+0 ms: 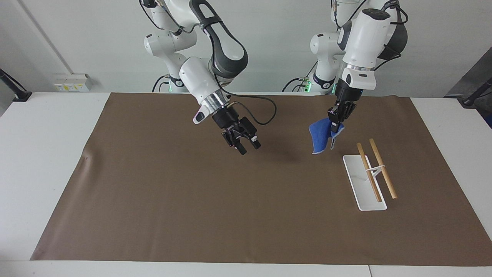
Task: Right arm passes towel to left arm to hang
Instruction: 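Open the right gripper and withdraw it while the left gripper holds towel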
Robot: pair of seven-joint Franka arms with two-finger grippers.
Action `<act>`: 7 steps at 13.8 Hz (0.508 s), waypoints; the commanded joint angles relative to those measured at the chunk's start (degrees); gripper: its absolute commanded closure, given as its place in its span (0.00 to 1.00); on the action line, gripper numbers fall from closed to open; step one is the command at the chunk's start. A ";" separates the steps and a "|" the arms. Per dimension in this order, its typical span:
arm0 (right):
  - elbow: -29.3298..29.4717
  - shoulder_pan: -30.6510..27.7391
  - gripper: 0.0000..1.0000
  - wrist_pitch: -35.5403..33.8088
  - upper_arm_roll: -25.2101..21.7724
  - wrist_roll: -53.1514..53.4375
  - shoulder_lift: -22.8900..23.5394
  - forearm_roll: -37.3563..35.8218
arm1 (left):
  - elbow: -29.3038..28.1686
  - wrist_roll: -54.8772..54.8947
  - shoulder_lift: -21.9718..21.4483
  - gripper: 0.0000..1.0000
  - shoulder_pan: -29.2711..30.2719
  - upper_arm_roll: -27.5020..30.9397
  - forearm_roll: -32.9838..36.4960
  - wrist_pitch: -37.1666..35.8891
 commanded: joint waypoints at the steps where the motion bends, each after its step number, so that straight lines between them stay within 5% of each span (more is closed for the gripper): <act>1: -1.29 -2.41 0.00 -0.92 0.48 -3.17 0.10 -8.86 | 0.85 7.43 1.48 1.00 0.30 1.82 -1.00 0.27; 7: -0.86 -12.08 0.00 -17.07 0.39 -3.26 -0.25 -43.31 | 6.02 12.02 8.77 1.00 0.38 3.94 -1.00 0.01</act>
